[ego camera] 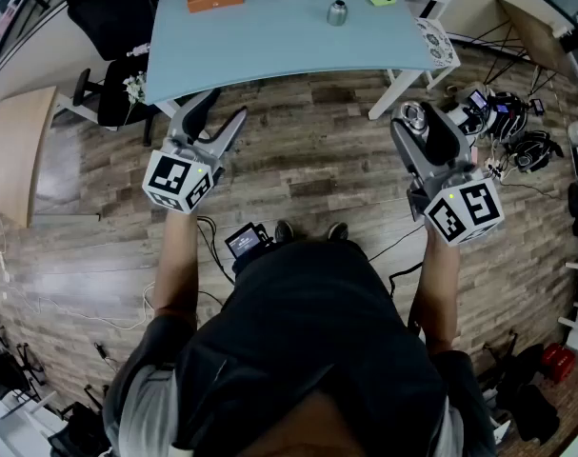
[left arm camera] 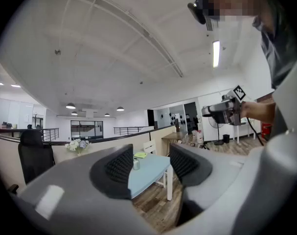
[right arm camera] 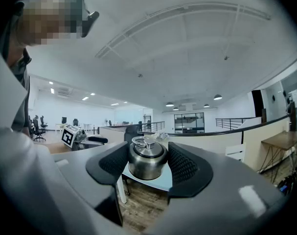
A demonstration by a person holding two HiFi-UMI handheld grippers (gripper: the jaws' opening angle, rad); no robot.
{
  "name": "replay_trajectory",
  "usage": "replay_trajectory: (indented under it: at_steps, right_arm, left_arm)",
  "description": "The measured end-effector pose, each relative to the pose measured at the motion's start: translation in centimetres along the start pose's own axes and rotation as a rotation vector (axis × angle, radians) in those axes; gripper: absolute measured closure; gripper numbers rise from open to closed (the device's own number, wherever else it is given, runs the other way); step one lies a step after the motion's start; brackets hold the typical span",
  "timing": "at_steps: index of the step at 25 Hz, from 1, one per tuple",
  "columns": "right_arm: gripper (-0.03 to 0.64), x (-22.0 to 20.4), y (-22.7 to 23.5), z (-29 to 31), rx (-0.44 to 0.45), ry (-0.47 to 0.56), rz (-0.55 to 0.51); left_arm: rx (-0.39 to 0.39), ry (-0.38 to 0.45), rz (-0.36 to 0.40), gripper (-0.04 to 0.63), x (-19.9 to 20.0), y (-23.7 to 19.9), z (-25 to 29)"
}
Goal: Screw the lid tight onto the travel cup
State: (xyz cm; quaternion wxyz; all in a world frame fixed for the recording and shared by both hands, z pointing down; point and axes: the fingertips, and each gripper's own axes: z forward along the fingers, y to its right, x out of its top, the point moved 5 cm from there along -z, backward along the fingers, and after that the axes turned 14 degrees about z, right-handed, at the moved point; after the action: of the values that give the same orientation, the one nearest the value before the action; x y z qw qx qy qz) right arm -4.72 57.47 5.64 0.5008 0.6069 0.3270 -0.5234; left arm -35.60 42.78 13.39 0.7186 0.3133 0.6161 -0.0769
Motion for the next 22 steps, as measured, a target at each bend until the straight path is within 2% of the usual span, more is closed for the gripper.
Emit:
replay_trajectory:
  at_steps: [12,22]
  right_arm:
    - [0.362,-0.4,-0.9,0.5,-0.014,-0.003,0.009]
    - [0.364,-0.7,-1.0,2.2,-0.018,0.017,0.067]
  left_arm:
    - [-0.025,0.01,0.001,0.311,-0.6,-0.5,-0.2]
    - [-0.04,0.004,-0.022,0.311,-2.3,-1.3,0.2]
